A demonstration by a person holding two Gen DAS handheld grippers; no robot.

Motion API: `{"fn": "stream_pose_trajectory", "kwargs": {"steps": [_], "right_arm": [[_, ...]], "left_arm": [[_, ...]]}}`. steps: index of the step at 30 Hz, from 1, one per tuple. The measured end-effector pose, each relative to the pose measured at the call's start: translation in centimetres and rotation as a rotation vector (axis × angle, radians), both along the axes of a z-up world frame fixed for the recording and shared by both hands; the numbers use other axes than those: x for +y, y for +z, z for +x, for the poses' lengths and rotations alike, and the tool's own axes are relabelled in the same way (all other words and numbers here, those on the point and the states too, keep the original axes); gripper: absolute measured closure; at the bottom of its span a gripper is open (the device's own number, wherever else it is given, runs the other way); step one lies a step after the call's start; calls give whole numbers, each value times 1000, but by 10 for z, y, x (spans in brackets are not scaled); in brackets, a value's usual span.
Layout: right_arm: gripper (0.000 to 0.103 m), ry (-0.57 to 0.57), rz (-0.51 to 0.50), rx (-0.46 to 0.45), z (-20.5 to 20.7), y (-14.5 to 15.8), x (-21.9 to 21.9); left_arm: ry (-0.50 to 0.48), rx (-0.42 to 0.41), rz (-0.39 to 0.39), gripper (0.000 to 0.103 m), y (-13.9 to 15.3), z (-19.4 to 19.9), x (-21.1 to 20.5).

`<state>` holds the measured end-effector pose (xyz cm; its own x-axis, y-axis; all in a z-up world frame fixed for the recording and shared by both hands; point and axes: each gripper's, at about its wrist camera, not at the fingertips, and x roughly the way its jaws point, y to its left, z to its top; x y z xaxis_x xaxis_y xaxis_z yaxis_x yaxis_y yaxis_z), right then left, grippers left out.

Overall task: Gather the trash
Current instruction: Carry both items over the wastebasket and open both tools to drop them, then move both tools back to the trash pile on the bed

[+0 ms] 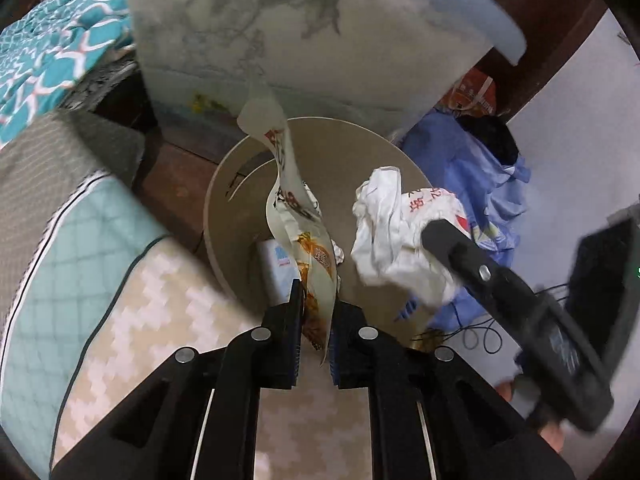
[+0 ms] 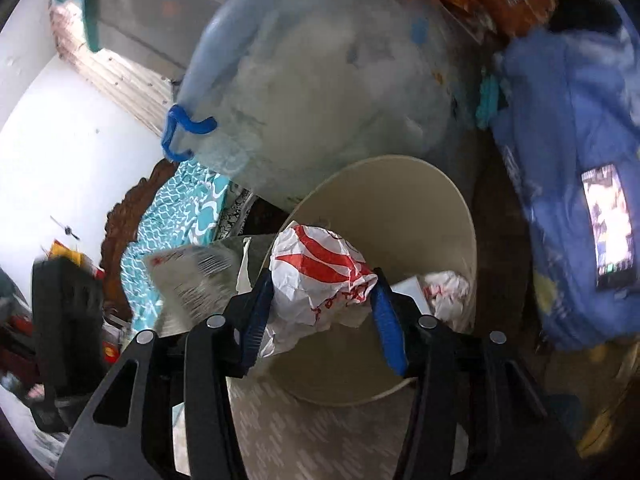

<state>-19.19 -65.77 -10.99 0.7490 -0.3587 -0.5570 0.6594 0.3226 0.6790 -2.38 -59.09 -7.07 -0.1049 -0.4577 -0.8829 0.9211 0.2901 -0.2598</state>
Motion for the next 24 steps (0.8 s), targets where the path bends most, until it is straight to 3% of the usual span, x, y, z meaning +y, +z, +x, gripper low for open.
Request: {"fn": "stream_pose_trajectory", "kwargs": {"steps": [3,5,6,7,11,17,24], "right_arm": [[45,-37,-13,4,-4,2,1],[31,-58,7,1,-9,-1,2],[16,-64,23,4,-10,-3,-1],[13,-73,28,-1,-12,-2,-1],[13,-92,16,-6,-15,-1,1],[13,-86,-71,14,-12,9,12],[13,-71,-135,39,-7,17,21]], "left_arm": [[-5,-23,20,89,-9,-5,-13],[6,-10,25,71,-15,-5,-13],[17,-13,21,60,-15,-3,-9],[24,-18,20,52,-14,-3,-6],[43,-15,8,50,-4,-2,6],[88,39,-138,44,49,-11,56],[88,-15,-218,41,81,-30,131]]}}
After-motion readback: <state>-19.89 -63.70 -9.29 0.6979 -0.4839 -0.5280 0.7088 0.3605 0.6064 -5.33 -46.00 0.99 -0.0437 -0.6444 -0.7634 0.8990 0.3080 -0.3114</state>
